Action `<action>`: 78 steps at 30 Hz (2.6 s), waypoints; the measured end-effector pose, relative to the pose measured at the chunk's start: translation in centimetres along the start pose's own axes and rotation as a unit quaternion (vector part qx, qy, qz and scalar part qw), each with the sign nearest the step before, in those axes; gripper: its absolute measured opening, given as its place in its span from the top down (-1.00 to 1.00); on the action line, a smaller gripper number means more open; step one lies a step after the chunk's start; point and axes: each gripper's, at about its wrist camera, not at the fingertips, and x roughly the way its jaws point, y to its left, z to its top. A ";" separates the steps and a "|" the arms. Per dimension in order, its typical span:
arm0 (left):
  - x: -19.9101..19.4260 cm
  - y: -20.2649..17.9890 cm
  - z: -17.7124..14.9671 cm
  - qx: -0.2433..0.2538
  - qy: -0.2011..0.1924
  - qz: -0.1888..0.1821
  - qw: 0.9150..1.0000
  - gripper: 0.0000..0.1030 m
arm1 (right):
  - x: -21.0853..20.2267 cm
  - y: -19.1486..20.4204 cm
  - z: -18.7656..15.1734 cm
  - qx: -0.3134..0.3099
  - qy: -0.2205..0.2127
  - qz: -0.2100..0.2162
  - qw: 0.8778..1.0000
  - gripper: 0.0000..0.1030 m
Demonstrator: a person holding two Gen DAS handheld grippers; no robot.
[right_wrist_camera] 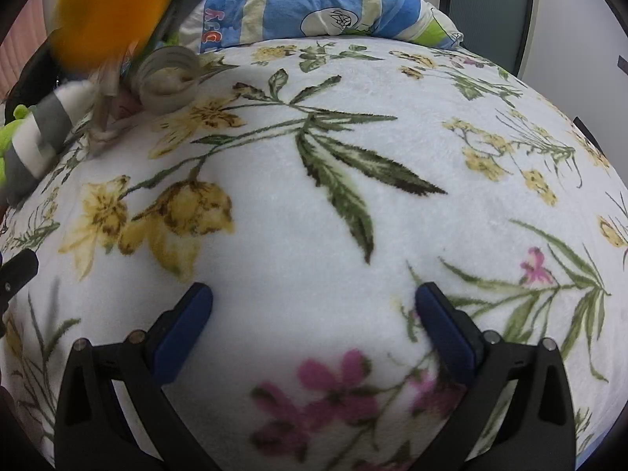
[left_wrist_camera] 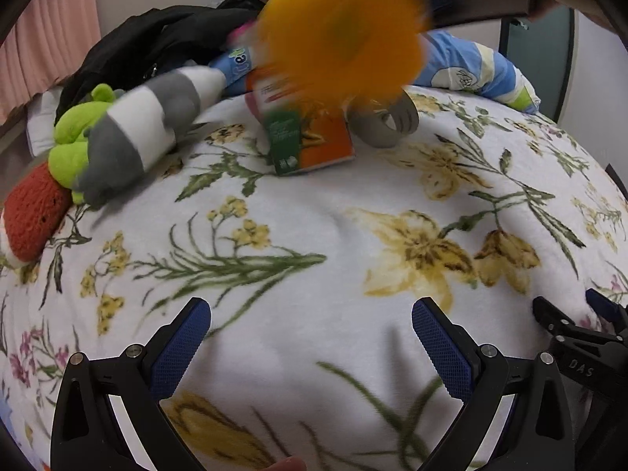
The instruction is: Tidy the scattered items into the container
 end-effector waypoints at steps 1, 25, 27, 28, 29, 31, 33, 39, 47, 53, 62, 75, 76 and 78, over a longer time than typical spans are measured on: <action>0.0 0.0 -0.1 -0.002 0.001 0.001 1.000 -0.99 | 0.0 0.0 0.0 0.000 0.000 0.000 1.000 -1.00; -1.7 -2.0 1.8 0.000 -0.006 -0.037 0.999 -0.99 | 0.0 -0.1 -0.1 -0.001 0.000 0.001 1.000 -1.00; -1.9 -2.2 1.8 0.000 -0.004 -0.037 0.999 -0.99 | 0.0 -0.1 -0.1 -0.001 0.000 0.001 1.000 -1.00; -2.0 -2.4 1.8 0.002 -0.004 -0.037 0.999 -0.99 | 0.0 -0.1 -0.1 -0.001 0.000 0.001 1.000 -1.00; -2.1 -2.5 1.8 0.003 -0.003 -0.041 0.999 -0.99 | 0.0 -0.1 -0.1 -0.001 0.000 0.002 1.000 -1.00; -2.3 -2.8 1.8 0.008 -0.008 -0.034 0.999 -0.99 | 0.1 -0.1 -0.1 -0.002 0.000 0.002 1.000 -1.00; -2.4 -2.8 1.9 0.008 -0.006 -0.038 0.999 -0.99 | 0.0 -0.1 0.0 -0.002 0.000 0.002 1.000 -1.00; -2.6 -3.3 1.9 0.003 0.004 -0.048 0.999 -0.99 | 0.1 -0.2 0.0 -0.002 0.000 0.002 1.000 -1.00; -5.0 -2.6 2.3 -0.004 -0.007 -0.039 0.999 -0.99 | 0.0 -0.1 -0.1 -0.003 0.001 -0.003 1.000 -1.00; -6.5 -1.9 2.4 -0.001 -0.012 -0.026 1.000 -0.99 | -0.1 -0.5 0.5 -0.013 0.028 0.022 0.999 -1.00; -10.6 2.8 3.2 -0.022 -0.038 0.009 0.999 -0.99 | -8.5 3.0 3.8 -0.023 -0.005 0.100 0.995 -1.00; -9.3 13.4 0.7 -0.066 -0.011 0.046 0.997 -0.99 | -12.1 14.3 4.8 -0.111 0.027 0.263 0.958 -1.00; -9.2 13.6 0.4 -0.067 -0.009 0.043 0.997 -0.99 | -12.1 14.9 4.6 -0.117 0.032 0.274 0.954 -1.00; -8.8 13.8 0.0 -0.065 -0.009 0.032 0.997 -0.99 | -12.1 15.7 4.2 -0.123 0.039 0.296 0.946 -1.00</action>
